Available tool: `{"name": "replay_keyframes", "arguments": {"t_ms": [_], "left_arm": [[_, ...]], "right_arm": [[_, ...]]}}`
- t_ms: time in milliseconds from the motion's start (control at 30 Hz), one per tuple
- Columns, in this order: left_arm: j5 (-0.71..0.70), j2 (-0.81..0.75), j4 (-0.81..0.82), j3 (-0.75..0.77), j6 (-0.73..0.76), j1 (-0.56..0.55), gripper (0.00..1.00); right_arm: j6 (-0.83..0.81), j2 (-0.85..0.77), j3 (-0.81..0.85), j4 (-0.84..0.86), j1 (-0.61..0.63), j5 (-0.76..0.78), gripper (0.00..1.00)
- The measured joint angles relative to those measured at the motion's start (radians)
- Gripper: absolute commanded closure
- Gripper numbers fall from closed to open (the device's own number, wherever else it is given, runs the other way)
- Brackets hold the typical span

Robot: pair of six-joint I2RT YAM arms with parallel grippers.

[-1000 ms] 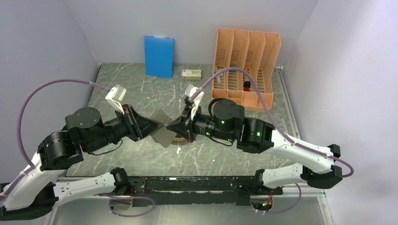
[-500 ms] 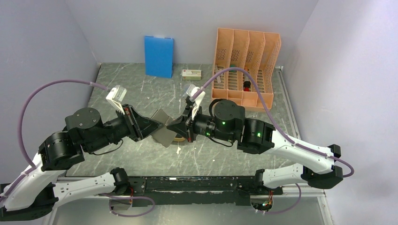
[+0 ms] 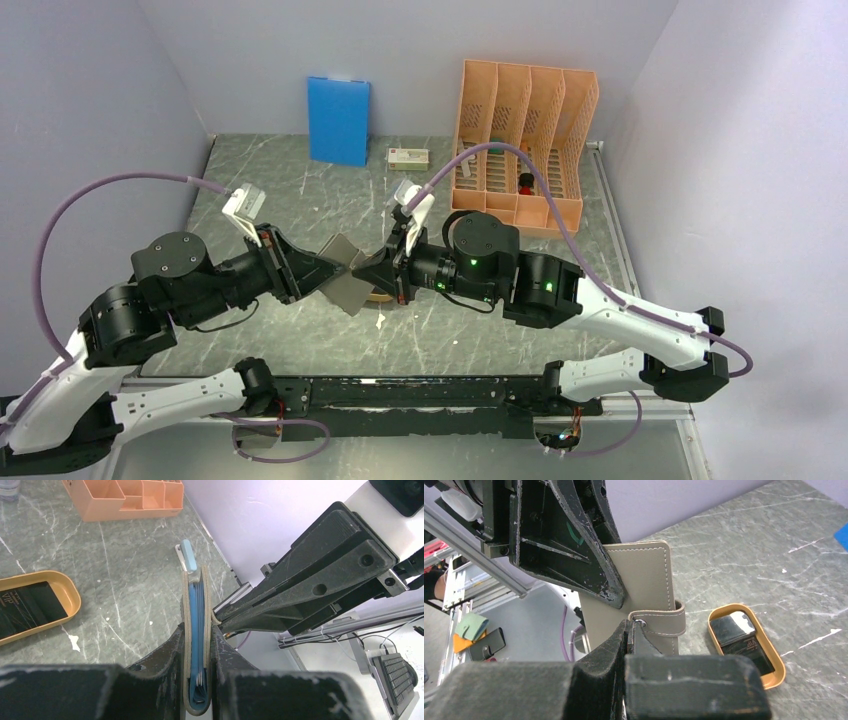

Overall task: Put the credit cards into the card holder
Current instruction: Close the card holder at the center of the board.

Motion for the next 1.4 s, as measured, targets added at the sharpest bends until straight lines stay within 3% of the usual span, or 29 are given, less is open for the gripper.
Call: {"name": "replay_keyframes", "arguments": {"t_ms": [767,800,933,1067,1100,1267,1400], "left_arm": [[0.048,-0.022,0.074,-0.034,-0.004,0.013,0.95],[0.049,-0.022,0.073,-0.034,-0.004,0.013,0.95],[0.026,-0.021,0.057,-0.033,0.003,0.005,0.95],[-0.020,-0.022,0.063,-0.047,0.005,-0.005,0.95],[-0.027,-0.029,0.063,-0.058,0.005,-0.008,0.95],[-0.077,-0.036,0.084,-0.150,0.013,-0.013,0.95],[-0.085,0.007,0.159,-0.264,0.023,-0.013,0.95]], "right_arm": [[0.033,0.022,0.024,0.004,0.004,-0.031,1.00],[0.035,0.022,0.023,0.010,0.005,-0.041,0.95],[0.048,-0.002,-0.001,0.028,0.003,-0.068,0.56],[0.050,-0.056,-0.025,-0.014,-0.002,-0.073,0.38],[0.050,-0.072,-0.026,-0.028,-0.005,-0.070,0.27],[0.046,-0.193,-0.028,-0.084,-0.011,-0.026,0.13],[0.045,-0.285,-0.039,-0.080,-0.011,0.041,0.13]]}}
